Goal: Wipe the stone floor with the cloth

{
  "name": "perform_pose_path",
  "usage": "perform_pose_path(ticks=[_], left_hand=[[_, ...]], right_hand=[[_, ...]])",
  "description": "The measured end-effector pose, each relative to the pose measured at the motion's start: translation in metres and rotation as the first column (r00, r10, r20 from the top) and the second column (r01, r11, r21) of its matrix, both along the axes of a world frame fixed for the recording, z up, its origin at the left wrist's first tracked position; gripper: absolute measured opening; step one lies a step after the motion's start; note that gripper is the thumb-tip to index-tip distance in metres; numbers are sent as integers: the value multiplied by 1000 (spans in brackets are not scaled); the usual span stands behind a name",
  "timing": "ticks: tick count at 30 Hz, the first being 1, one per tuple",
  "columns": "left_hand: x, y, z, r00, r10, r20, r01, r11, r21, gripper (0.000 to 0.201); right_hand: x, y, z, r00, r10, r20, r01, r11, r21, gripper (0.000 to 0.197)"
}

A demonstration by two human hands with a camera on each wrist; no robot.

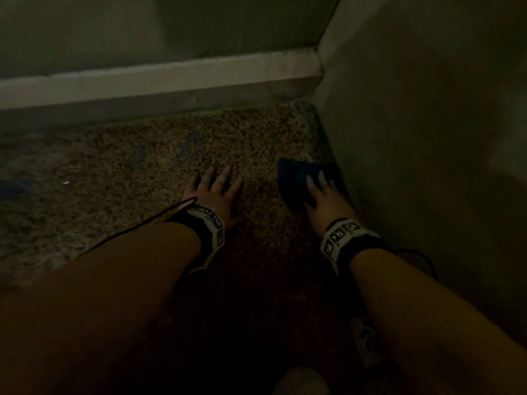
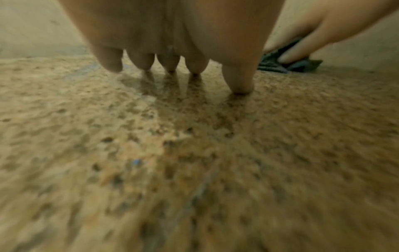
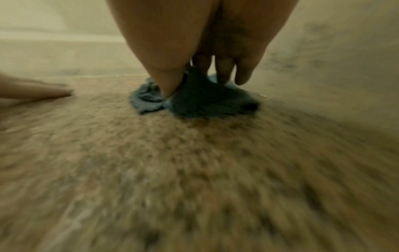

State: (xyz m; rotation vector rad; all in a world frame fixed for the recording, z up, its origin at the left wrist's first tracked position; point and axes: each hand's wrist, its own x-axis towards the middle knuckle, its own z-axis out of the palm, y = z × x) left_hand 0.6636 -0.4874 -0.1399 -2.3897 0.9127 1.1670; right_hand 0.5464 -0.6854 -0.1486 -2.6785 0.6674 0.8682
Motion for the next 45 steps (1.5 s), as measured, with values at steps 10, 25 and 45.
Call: perform_pose_path(ticks=[10, 25, 45], left_hand=[[24, -15, -6, 1000, -17, 18, 17, 1000, -24, 93], [21, -18, 4, 999, 7, -40, -7, 1000, 1, 98], [10, 27, 4, 995, 93, -21, -92, 995, 37, 98]], right_hand=[[46, -10, -6, 996, 28, -86, -32, 998, -45, 60], [142, -25, 10, 987, 80, -138, -90, 993, -70, 57], [81, 51, 11, 979, 135, -156, -124, 989, 77, 60]])
